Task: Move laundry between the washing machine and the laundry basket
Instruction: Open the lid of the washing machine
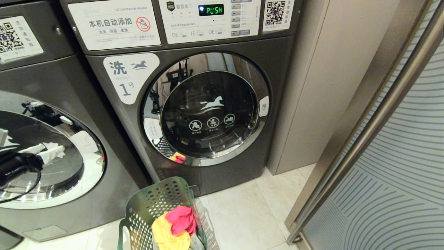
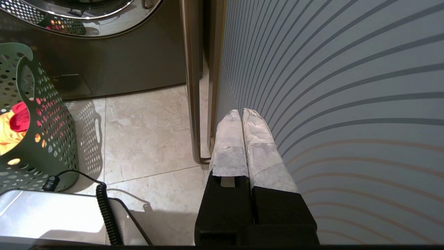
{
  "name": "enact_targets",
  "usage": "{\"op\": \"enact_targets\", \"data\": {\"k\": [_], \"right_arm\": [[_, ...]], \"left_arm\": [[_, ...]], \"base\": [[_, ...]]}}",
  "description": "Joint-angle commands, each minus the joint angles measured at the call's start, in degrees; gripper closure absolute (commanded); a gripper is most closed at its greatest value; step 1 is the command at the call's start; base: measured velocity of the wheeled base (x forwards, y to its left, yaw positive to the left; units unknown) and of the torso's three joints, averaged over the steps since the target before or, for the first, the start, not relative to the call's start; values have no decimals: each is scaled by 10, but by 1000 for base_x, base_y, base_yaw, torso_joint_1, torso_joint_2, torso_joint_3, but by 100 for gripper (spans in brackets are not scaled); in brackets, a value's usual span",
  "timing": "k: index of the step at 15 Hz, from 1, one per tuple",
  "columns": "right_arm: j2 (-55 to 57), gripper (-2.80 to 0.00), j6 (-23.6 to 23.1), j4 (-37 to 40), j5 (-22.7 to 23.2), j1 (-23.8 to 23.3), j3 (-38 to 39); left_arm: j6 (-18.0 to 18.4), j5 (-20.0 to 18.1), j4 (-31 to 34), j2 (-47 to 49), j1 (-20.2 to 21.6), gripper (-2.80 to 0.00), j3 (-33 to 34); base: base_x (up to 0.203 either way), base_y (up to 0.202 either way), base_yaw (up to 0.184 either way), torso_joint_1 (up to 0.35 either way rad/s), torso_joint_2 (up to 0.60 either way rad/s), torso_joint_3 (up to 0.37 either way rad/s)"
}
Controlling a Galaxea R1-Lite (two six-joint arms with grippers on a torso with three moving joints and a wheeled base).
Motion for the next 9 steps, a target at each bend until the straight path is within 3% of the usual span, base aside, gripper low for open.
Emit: {"op": "enact_targets", "data": {"k": [1, 4, 9], "right_arm": [[0, 0, 0, 1, 0, 0, 0], [0, 0, 0, 1, 0, 0, 0], [0, 0, 0, 1, 0, 0, 0]], "left_arm": [[-11, -9, -3, 35, 1, -280, -37], [-17, -12, -10, 75, 0, -280, -56], [-16, -13, -12, 98, -43, -280, -69]], "base": [[0, 0, 0, 0, 0, 0], [0, 0, 0, 0, 0, 0], [0, 0, 0, 0, 0, 0]]}}
